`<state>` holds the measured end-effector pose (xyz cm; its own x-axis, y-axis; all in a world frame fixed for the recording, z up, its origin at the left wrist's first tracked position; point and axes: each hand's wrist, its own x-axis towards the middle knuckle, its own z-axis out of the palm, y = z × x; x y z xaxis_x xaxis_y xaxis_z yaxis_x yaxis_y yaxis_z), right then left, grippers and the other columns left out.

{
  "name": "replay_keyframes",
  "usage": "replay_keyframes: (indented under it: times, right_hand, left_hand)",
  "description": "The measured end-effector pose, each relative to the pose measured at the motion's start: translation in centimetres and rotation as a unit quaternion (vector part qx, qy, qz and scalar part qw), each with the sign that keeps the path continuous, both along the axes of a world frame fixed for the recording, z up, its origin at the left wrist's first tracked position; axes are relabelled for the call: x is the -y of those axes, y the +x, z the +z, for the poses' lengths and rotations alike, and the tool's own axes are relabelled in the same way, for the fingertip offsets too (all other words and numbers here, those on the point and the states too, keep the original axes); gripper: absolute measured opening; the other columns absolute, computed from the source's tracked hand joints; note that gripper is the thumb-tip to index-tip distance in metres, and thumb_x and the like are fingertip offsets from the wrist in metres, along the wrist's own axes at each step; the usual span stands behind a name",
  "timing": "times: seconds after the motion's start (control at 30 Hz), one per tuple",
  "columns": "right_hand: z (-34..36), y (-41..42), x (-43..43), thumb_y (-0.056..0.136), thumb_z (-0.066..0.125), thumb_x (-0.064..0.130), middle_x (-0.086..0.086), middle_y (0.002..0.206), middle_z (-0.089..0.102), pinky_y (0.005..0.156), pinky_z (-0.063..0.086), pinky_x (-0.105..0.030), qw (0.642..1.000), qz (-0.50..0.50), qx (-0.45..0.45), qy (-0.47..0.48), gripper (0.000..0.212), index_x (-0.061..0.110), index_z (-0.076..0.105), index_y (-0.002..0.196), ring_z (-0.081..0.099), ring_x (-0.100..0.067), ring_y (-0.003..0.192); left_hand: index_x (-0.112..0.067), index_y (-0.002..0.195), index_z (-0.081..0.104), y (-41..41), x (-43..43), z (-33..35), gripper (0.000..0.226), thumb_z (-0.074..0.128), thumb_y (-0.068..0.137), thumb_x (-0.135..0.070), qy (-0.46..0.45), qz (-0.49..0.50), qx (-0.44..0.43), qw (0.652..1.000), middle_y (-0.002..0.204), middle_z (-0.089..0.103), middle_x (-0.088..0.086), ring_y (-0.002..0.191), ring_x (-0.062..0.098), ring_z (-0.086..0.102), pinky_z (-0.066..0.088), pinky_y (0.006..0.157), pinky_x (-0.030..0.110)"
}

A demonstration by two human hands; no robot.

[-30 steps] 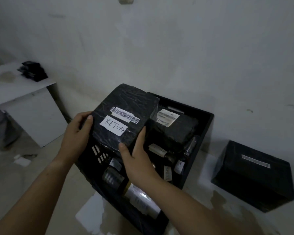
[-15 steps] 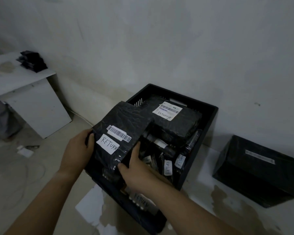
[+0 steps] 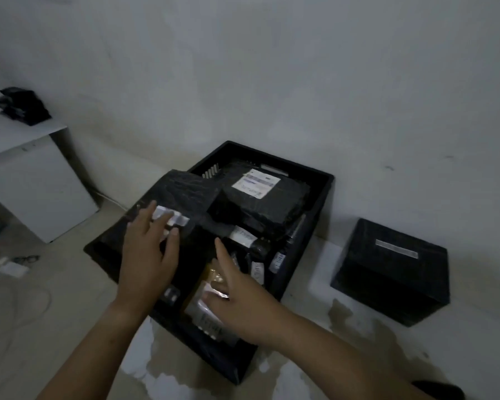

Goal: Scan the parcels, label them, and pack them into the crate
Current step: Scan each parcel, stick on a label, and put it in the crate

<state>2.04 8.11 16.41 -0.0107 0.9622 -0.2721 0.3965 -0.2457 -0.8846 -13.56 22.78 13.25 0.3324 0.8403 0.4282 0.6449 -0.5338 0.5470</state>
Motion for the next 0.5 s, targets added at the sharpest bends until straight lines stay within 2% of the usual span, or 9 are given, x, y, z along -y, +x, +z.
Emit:
replay_keyframes:
  times: [0.07,0.23,0.33,0.4,0.43,0.5]
  right_hand:
    - [0.6,1.5,2.4,0.098,0.052,0.040,0.021,0.160,0.019,0.107,0.045,-0.040,0.999,0.018,0.024,0.026,0.085,0.065,-0.018,0.140,0.047,-0.012,0.133]
    - [-1.3,8.9,11.7,0.099,0.055,0.032,0.041,0.152,0.013,0.112,0.028,-0.016,0.993,-0.050,0.097,0.047,0.080,0.062,-0.004,0.144,0.024,0.017,0.137]
    - [-3.9,15.2,17.2,0.097,0.058,0.036,0.035,0.151,0.020,0.105,0.036,-0.017,0.979,-0.165,0.121,-0.007,0.080,0.063,-0.002,0.142,0.040,0.003,0.135]
    - [-5.2,19.2,19.9,0.096,0.060,0.031,0.026,0.148,0.026,0.103,0.037,-0.019,0.957,-0.251,0.143,-0.029,0.081,0.056,0.000,0.143,0.039,-0.005,0.137]
    - [-5.7,21.1,20.9,0.096,0.060,0.029,0.021,0.150,0.028,0.105,0.038,-0.023,0.943,-0.294,0.151,-0.034,0.081,0.051,0.001,0.146,0.038,-0.010,0.138]
    - [-6.5,24.2,22.2,0.095,0.061,0.028,0.009,0.159,0.024,0.110,0.037,-0.035,0.915,-0.375,0.144,-0.035,0.083,0.037,0.004,0.154,0.035,-0.021,0.142]
  left_hand:
    - [-0.018,0.141,0.056,2.6,2.6,0.9,0.045,0.044,0.105,-0.041,-0.009,-0.052,0.010,0.999,0.160,0.037,0.002,0.148,0.020,0.034,0.030,0.120,0.046]
    - [-0.025,0.135,0.061,11.3,9.9,1.7,0.043,0.049,0.097,-0.042,-0.005,-0.244,0.018,0.970,0.153,0.045,-0.011,0.146,0.010,0.036,0.022,0.125,0.039]
    - [-0.026,0.134,0.061,17.4,13.5,0.8,0.044,0.054,0.094,-0.042,-0.072,-0.327,0.007,0.942,0.148,0.046,-0.018,0.140,-0.002,0.037,0.015,0.120,0.015]
    - [-0.023,0.134,0.059,21.2,15.0,-0.3,0.040,0.062,0.096,-0.030,-0.170,-0.359,0.039,0.917,0.140,0.047,-0.019,0.134,-0.004,0.041,0.020,0.109,0.002]
    - [-0.022,0.135,0.057,23.0,15.4,-0.9,0.038,0.064,0.097,-0.024,-0.229,-0.356,0.049,0.905,0.136,0.048,-0.018,0.131,-0.001,0.044,0.024,0.103,0.000]
    - [-0.028,0.137,0.052,26.1,15.4,-2.0,0.038,0.060,0.101,-0.022,-0.341,-0.320,0.047,0.883,0.132,0.049,-0.017,0.127,0.002,0.046,0.032,0.096,0.009]
